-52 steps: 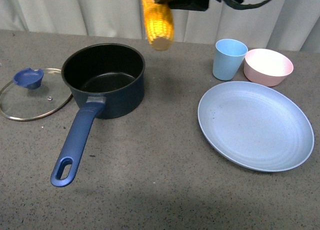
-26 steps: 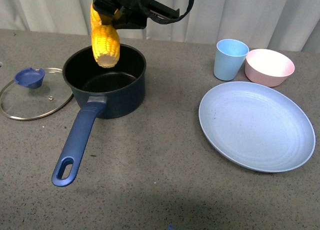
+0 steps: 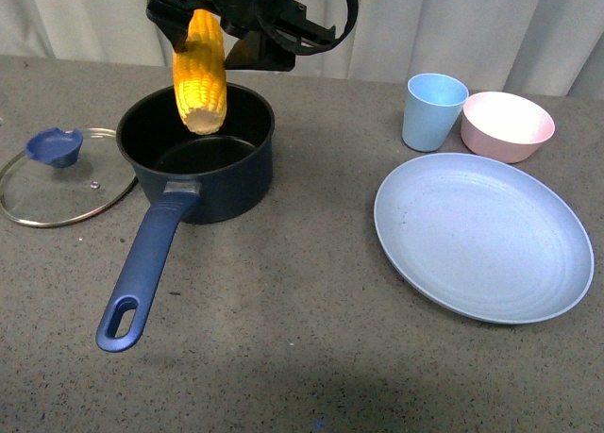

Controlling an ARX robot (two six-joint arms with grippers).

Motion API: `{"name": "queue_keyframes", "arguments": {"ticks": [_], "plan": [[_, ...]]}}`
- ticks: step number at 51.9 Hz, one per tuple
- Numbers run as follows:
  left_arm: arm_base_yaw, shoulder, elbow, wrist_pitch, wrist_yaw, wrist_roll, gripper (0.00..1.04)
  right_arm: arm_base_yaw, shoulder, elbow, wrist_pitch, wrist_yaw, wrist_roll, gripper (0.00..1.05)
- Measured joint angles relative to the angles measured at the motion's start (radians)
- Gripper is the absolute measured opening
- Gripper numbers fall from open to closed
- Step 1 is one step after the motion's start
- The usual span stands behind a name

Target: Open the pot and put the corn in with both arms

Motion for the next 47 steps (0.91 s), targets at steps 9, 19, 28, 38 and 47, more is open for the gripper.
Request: {"name": "queue_keyframes", "arguments": {"ticks": [9,19,28,38,47], "plan": [[0.000,0.000,0.000,0.000,0.000,0.000,0.98,0.000,0.000,0.001,0.011,0.011,-0.002,0.79],[0.000,0.000,0.000,0.000,0.000,0.000,0.98,-0.006,-0.036,-0.085,0.108,0.131,-0.036,0.95],[0.000,0.000,0.000,0.000,0.000,0.000,0.98,-0.025,-0.148,-0.266,0.251,0.279,-0.111,0.95],[0.000,0.000,0.000,0.000,0.000,0.000,0.98,-0.072,-0.336,-0.489,0.365,0.365,-0.220,0.95],[0.000,0.000,0.000,0.000,0.000,0.000,0.98,-0.125,-0.490,-0.703,0.459,0.411,-0.280,0.95]]}}
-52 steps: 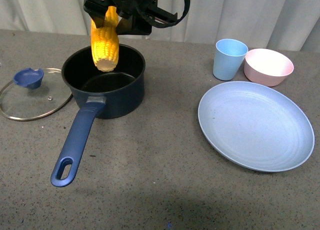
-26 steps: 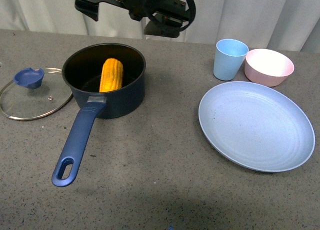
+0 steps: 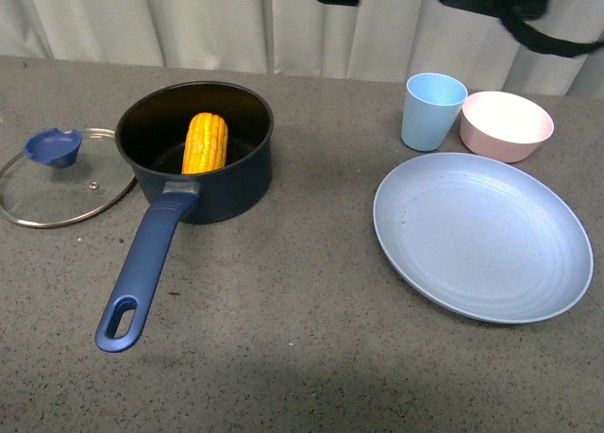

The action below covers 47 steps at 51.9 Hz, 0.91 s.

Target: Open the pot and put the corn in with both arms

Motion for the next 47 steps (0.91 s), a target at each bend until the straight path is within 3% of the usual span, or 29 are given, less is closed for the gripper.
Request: {"name": "queue_keyframes", "arguments": {"ticks": [7,21,24,29,47], "plan": [[0.000,0.000,0.000,0.000,0.000,0.000,0.98,-0.020,-0.192,-0.235,0.120,0.098,-0.117,0.95],[0.000,0.000,0.000,0.000,0.000,0.000,0.98,-0.023,-0.476,-0.534,0.237,0.162,-0.250,0.95],[0.000,-0.001,0.000,0.000,0.002,0.000,0.98,-0.038,-0.467,-0.627,0.507,0.210,-0.241,0.83],[0.000,0.000,0.000,0.000,0.000,0.000,0.98,-0.087,-0.499,-0.747,0.716,0.182,-0.238,0.67],[0.000,-0.001,0.000,0.000,0.000,0.000,0.98,-0.230,-0.737,-0.941,0.705,0.049,-0.234,0.13]]}}
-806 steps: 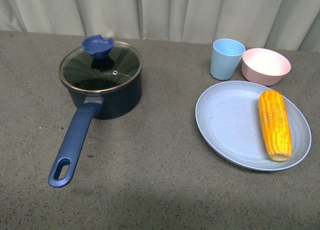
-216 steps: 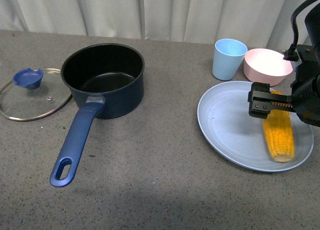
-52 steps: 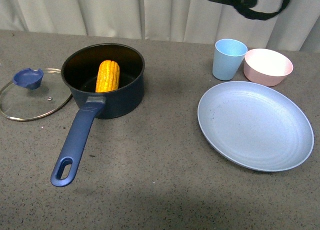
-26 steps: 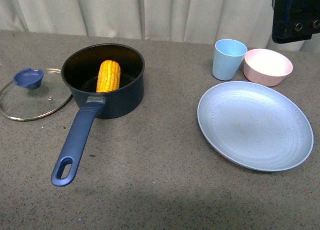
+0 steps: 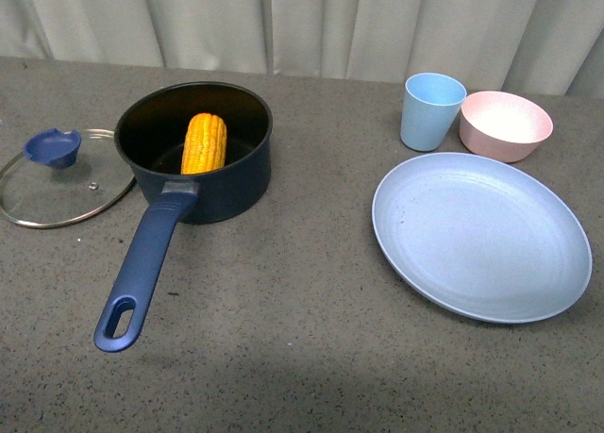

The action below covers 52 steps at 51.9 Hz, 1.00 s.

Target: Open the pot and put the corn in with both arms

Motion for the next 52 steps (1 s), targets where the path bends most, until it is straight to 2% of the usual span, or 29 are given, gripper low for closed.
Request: {"name": "queue_keyframes", "arguments": {"ticks": [4,5,16,19,24,28,34,52], "plan": [[0.000,0.000,0.000,0.000,0.000,0.000,0.98,-0.025,-0.054,-0.029,-0.022,-0.029,0.000,0.01],[0.000,0.000,0.000,0.000,0.000,0.000,0.98,-0.028,-0.062,-0.032,-0.026,-0.031,-0.002,0.01],[0.000,0.000,0.000,0.000,0.000,0.000,0.98,-0.098,-0.229,-0.103,-0.122,-0.099,0.000,0.01],[0.000,0.000,0.000,0.000,0.000,0.000,0.98,-0.114,-0.240,-0.136,-0.082,-0.112,0.001,0.01],[0.000,0.000,0.000,0.000,0.000,0.000,0.98,-0.134,-0.293,-0.164,-0.135,-0.136,0.001,0.01],[0.000,0.000,0.000,0.000,0.000,0.000,0.98,-0.191,-0.352,-0.169,-0.185,-0.216,0.001,0.01],[0.000,0.000,0.000,0.000,0.000,0.000,0.98,-0.226,-0.431,-0.170,-0.249,-0.219,0.001,0.01],[0.000,0.000,0.000,0.000,0.000,0.000,0.98,-0.228,-0.629,-0.174,-0.433,-0.227,0.001,0.01]]}}
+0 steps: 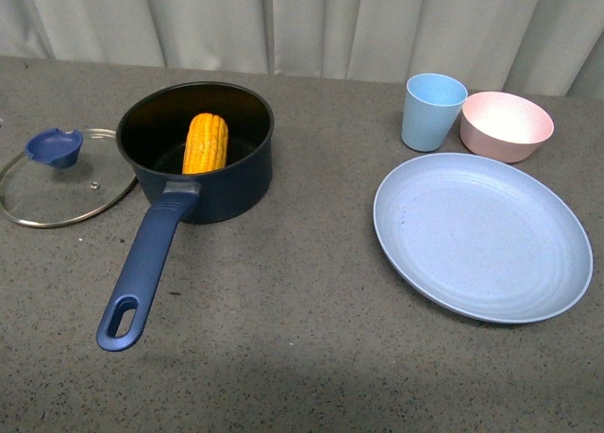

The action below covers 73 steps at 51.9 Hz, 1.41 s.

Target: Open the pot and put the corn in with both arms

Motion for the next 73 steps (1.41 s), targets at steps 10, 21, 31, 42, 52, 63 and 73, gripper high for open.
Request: {"name": "queue_keyframes", "arguments": {"ticks": [10,21,31,42,52,63,73], "plan": [[0.000,0.000,0.000,0.000,0.000,0.000,0.98,0.000,-0.079,0.000,-0.075,0.000,0.000,0.01],[0.000,0.000,0.000,0.000,0.000,0.000,0.98,0.000,-0.155,0.000,-0.150,0.000,0.000,0.01],[0.000,0.000,0.000,0.000,0.000,0.000,0.98,0.000,-0.208,0.000,-0.201,0.000,0.000,0.01],[0.000,0.000,0.000,0.000,0.000,0.000,0.98,0.000,-0.258,0.000,-0.252,0.000,0.000,0.01],[0.000,0.000,0.000,0.000,0.000,0.000,0.98,0.000,-0.423,0.001,-0.439,-0.002,0.000,0.01],[0.000,0.000,0.000,0.000,0.000,0.000,0.98,0.000,-0.444,0.001,-0.445,-0.003,0.000,0.05],[0.000,0.000,0.000,0.000,0.000,0.000,0.98,0.000,-0.445,0.001,-0.445,-0.003,0.000,0.35]]}}
